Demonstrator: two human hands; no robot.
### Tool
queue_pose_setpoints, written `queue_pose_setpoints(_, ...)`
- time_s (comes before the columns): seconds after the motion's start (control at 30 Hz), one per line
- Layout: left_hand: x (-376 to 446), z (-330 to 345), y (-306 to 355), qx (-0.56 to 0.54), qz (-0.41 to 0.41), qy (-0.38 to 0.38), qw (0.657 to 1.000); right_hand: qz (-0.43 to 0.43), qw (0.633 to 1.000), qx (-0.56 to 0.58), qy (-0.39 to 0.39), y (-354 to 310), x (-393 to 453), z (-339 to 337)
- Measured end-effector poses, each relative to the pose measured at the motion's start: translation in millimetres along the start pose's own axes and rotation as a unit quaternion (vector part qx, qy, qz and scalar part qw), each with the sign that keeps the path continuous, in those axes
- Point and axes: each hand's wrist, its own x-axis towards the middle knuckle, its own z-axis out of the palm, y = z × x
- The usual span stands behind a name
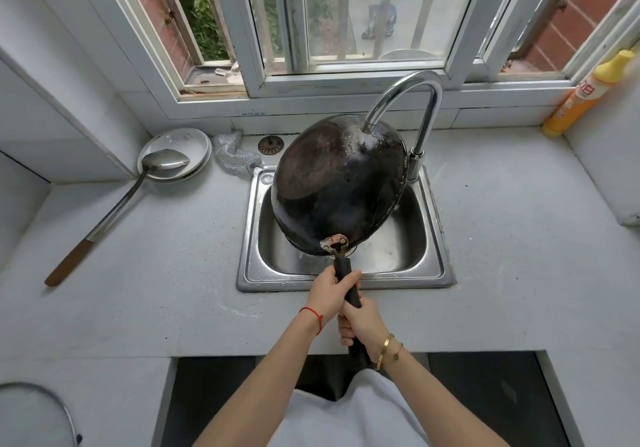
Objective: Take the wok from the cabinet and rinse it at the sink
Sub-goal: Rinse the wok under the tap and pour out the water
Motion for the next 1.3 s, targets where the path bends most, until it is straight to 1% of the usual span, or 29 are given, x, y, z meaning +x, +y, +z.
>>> queue_pose_setpoints(0.53,-12,9,-1,0.018,0.006,-0.003,1.000,0.007,1.000,0.015,0.012,7,-11,-6)
queue_pose_setpoints(0.87,-16,8,0,0.020,0.011,0.004,1.000,0.006,1.000,0.021,0.000,6,-13,-3)
queue_pose_setpoints(1.17,-21,19,-6,0.010,0.006,-0.006,1.000,0.007,0.999,0.039,-0.005,12,-23,-15)
queue_pose_setpoints(1.3,-22,22,-7,0.020,0.007,0.002,1.000,0.005,0.999,0.042,-0.009,14,-25,-18)
